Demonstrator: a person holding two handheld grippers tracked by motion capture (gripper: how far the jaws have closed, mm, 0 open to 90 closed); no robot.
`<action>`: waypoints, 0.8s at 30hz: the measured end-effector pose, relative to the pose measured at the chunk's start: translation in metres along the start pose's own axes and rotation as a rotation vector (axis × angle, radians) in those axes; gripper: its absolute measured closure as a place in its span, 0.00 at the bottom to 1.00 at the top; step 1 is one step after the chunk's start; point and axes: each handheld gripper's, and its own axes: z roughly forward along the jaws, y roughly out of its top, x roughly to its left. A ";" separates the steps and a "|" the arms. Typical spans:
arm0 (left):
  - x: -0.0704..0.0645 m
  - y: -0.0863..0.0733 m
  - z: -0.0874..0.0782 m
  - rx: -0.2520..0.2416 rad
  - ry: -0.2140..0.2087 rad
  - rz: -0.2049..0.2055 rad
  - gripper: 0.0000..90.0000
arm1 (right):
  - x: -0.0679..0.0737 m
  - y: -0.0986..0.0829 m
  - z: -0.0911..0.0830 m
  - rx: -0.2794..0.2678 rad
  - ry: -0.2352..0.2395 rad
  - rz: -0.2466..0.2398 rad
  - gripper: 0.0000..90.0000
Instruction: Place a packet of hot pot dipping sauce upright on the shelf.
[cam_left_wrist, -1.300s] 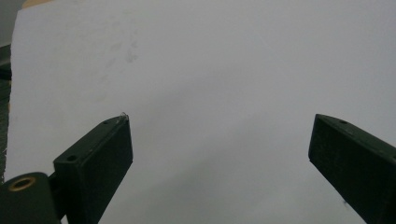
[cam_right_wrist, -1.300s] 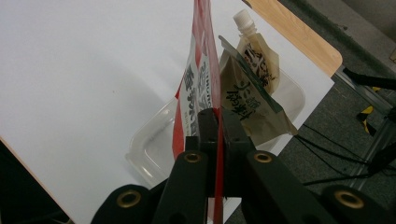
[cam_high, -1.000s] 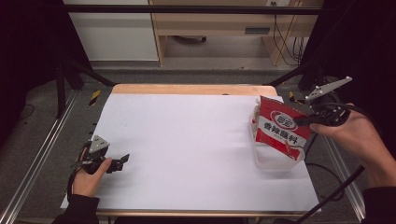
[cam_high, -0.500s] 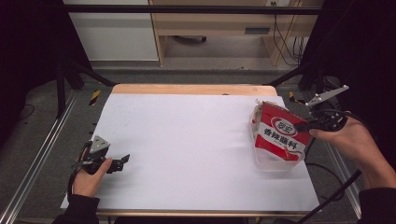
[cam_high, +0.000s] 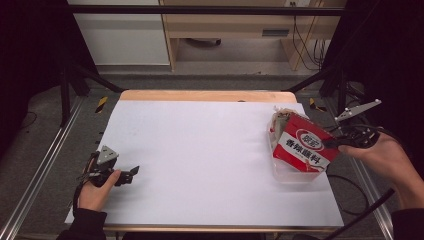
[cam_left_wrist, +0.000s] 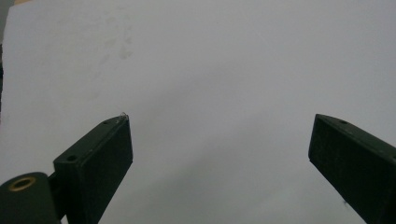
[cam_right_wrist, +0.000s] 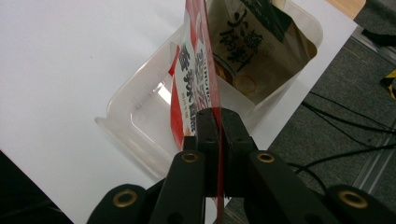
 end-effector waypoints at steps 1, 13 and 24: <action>0.000 0.000 0.000 -0.001 0.001 0.000 0.07 | 0.000 -0.001 0.000 0.000 -0.001 0.007 0.97; -0.001 0.000 0.001 0.002 -0.003 0.001 0.07 | 0.001 0.001 0.000 -0.030 -0.037 -0.011 0.63; 0.000 0.000 0.000 0.004 -0.002 -0.001 0.07 | 0.011 0.017 0.009 -0.035 -0.078 -0.069 0.32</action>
